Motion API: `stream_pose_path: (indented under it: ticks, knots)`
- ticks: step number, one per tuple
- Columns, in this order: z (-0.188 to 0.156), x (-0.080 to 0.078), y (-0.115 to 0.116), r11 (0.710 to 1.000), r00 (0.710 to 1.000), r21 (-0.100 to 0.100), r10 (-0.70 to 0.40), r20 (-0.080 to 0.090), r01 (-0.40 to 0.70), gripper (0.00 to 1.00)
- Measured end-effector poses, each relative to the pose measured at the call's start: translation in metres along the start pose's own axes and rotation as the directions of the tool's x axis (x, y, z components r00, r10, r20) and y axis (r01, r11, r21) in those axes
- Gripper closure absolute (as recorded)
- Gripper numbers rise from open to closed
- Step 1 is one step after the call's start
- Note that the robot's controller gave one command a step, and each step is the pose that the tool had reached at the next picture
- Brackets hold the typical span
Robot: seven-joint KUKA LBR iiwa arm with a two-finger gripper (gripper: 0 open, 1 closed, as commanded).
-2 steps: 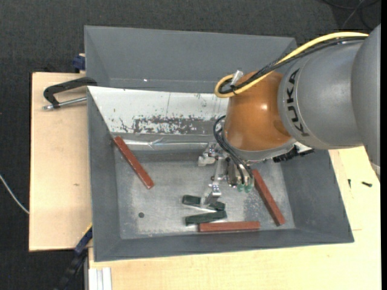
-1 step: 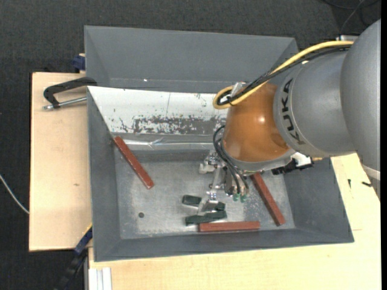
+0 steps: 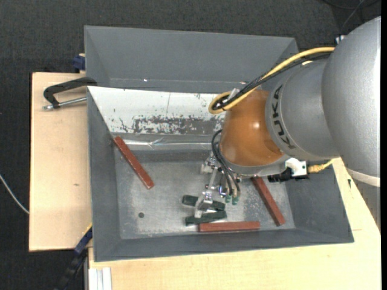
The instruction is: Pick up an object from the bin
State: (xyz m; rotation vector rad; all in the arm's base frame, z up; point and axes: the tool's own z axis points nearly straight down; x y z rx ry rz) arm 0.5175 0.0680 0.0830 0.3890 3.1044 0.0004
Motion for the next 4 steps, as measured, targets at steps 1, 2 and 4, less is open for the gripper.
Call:
stream_pose_path:
  ticks: [1,2,4]
  knots:
    - [0.001,0.005,0.001,1.000,1.000,0.001,-0.003,-0.017,0.003,1.00]
    - [0.001,0.005,0.001,1.000,1.000,0.001,-0.003,-0.017,0.003,1.00]
    - [-0.016,0.007,0.001,1.000,1.000,0.000,-0.002,-0.014,0.002,1.00]
